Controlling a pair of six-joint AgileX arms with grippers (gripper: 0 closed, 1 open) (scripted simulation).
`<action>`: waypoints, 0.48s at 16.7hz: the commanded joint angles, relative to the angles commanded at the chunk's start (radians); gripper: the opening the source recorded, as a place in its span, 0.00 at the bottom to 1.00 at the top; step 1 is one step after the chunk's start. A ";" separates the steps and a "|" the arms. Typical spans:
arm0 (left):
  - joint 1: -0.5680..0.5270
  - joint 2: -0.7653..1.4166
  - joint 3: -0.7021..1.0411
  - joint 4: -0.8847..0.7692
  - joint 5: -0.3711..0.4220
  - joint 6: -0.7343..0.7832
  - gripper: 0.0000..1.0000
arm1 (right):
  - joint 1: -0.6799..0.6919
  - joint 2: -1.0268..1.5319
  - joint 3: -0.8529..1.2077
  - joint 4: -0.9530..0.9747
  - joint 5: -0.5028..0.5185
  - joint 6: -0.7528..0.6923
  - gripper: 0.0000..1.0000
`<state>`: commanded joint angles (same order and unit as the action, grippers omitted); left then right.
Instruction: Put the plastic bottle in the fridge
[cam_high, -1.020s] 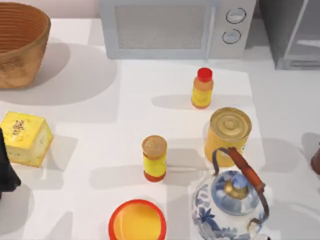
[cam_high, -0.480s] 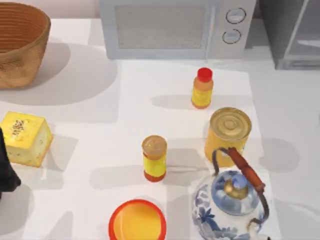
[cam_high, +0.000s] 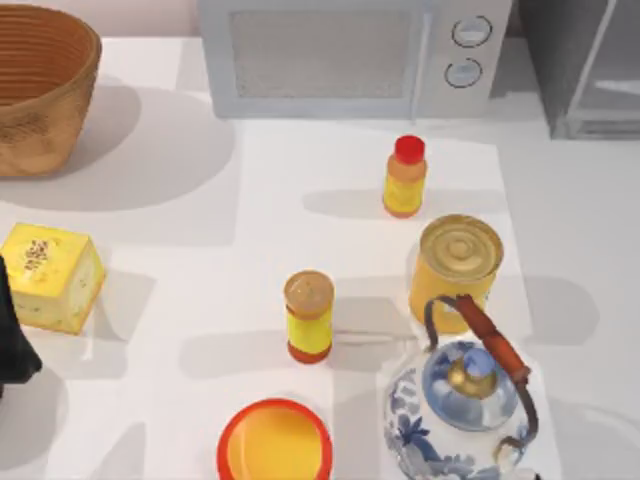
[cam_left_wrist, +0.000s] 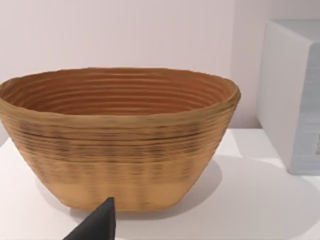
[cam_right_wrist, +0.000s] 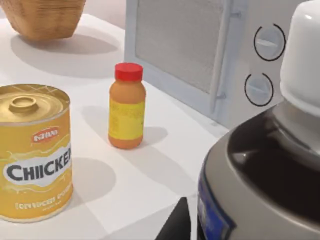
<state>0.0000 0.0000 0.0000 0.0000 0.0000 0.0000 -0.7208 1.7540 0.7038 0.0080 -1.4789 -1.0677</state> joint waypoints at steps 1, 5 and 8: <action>0.000 0.000 0.000 0.000 0.000 0.000 1.00 | -0.015 -0.003 0.005 -0.076 -0.004 -0.053 0.01; 0.000 0.000 0.000 0.000 0.000 0.000 1.00 | -0.052 -0.014 0.013 -0.275 0.004 -0.214 0.01; 0.000 0.000 0.000 0.000 0.000 0.000 1.00 | -0.057 -0.019 0.014 -0.313 0.011 -0.250 0.01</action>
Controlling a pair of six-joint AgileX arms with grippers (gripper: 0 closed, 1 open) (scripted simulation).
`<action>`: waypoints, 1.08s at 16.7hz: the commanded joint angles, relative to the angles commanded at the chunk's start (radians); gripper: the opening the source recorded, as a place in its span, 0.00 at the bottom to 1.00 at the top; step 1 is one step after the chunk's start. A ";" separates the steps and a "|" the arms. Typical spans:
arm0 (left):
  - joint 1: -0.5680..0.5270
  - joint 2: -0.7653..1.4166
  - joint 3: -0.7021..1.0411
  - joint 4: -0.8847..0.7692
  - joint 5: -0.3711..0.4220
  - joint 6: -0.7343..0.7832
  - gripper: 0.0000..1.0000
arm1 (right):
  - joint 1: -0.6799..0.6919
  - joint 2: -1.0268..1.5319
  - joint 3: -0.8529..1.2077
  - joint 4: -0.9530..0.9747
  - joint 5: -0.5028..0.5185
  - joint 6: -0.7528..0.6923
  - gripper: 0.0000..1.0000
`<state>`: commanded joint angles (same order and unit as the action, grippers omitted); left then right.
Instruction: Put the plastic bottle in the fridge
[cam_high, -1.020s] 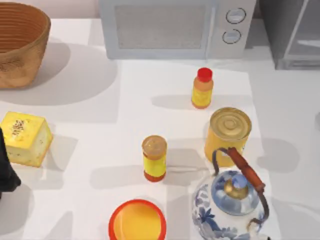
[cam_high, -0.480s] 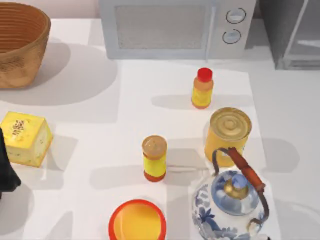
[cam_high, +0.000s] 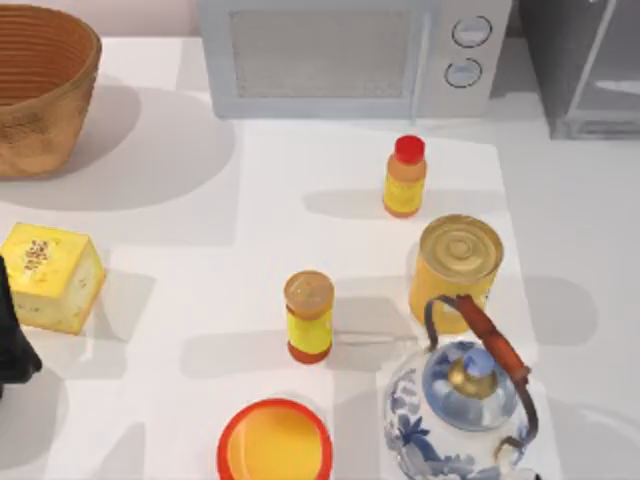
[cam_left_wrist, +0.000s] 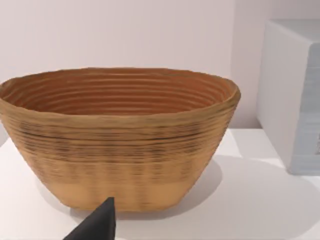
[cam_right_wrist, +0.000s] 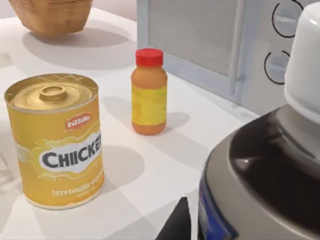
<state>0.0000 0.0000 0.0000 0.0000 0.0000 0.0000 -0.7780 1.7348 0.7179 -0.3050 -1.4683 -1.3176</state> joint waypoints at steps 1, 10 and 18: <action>0.000 0.000 0.000 0.000 0.000 0.000 1.00 | 0.000 0.000 0.000 0.000 0.000 0.000 0.01; 0.000 0.000 0.000 0.000 0.000 0.000 1.00 | 0.164 -0.193 -0.084 0.092 0.122 0.147 0.01; 0.000 0.000 0.000 0.000 0.000 0.000 1.00 | 0.469 -0.961 -0.327 0.252 0.769 0.676 0.01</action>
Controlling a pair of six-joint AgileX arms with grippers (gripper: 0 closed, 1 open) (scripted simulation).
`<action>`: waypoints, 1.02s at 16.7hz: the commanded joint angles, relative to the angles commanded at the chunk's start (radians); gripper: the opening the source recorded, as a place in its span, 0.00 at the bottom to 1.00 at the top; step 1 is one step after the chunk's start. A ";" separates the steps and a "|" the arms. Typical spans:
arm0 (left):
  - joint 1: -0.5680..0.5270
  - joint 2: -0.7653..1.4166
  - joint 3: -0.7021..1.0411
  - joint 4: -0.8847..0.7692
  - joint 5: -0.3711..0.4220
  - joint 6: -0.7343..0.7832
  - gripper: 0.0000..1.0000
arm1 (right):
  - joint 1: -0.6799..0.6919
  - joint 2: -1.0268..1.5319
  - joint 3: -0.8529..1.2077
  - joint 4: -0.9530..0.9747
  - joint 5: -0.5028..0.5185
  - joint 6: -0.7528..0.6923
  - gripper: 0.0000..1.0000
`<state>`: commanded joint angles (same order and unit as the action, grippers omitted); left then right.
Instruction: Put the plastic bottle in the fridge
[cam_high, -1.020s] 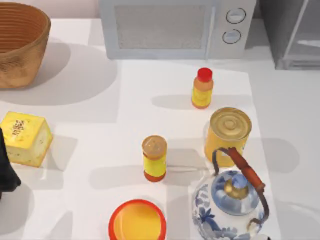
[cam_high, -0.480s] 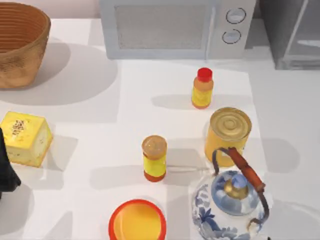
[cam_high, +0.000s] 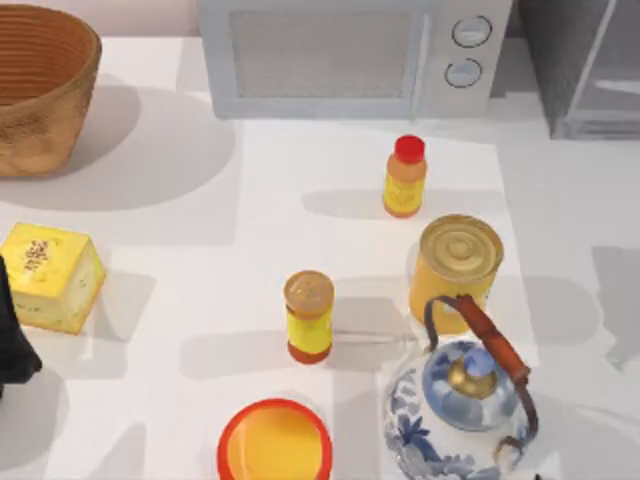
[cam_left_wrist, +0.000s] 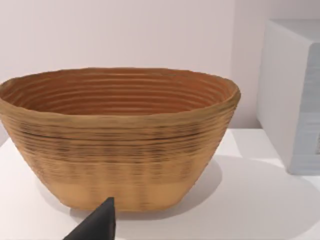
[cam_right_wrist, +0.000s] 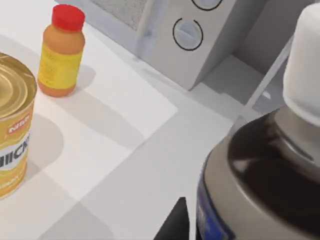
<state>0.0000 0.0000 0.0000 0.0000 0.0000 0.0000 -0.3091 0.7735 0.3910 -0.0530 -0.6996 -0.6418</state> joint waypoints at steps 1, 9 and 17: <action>0.000 0.000 0.000 0.000 0.000 0.000 1.00 | 0.043 -0.119 -0.043 0.014 0.101 0.069 0.01; 0.000 0.000 0.000 0.000 0.000 0.000 1.00 | 0.281 -0.707 -0.348 0.050 0.640 0.558 0.01; 0.000 0.000 0.000 0.000 0.000 0.000 1.00 | 0.306 -0.769 -0.390 0.052 0.697 0.642 0.01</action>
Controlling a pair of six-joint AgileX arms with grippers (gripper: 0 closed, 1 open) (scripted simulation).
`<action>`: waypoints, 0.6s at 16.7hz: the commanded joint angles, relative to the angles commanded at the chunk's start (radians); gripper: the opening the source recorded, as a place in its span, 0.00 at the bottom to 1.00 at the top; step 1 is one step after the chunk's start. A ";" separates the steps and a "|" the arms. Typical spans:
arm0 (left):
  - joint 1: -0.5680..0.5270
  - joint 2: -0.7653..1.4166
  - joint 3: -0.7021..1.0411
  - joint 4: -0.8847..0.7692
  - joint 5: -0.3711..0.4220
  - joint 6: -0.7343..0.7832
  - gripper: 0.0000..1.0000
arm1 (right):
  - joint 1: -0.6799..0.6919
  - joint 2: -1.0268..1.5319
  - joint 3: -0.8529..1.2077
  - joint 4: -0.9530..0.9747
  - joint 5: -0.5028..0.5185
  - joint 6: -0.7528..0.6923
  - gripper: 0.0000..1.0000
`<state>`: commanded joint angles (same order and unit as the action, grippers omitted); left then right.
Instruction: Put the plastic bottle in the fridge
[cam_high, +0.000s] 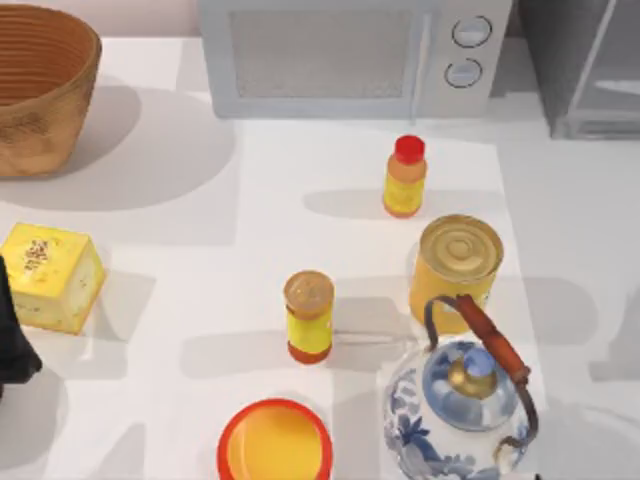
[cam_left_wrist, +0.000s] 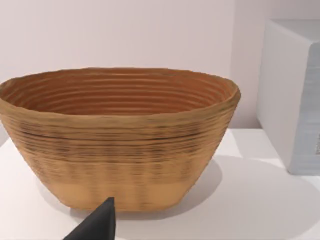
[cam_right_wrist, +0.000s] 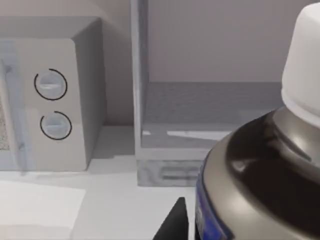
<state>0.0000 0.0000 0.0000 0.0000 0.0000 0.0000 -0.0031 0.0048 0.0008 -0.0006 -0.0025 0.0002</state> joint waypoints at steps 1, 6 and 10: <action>0.000 0.000 0.000 0.000 0.000 0.000 1.00 | 0.000 0.000 0.000 0.000 0.000 0.000 0.01; 0.000 0.000 0.000 0.000 0.000 0.000 1.00 | -0.018 0.142 0.092 0.114 -0.012 -0.014 0.01; 0.000 0.000 0.000 0.000 0.000 0.000 1.00 | -0.055 0.419 0.275 0.336 -0.019 -0.023 0.01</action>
<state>0.0000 0.0000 0.0000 0.0000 0.0000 0.0000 -0.0576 0.4242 0.2755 0.3359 -0.0211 -0.0231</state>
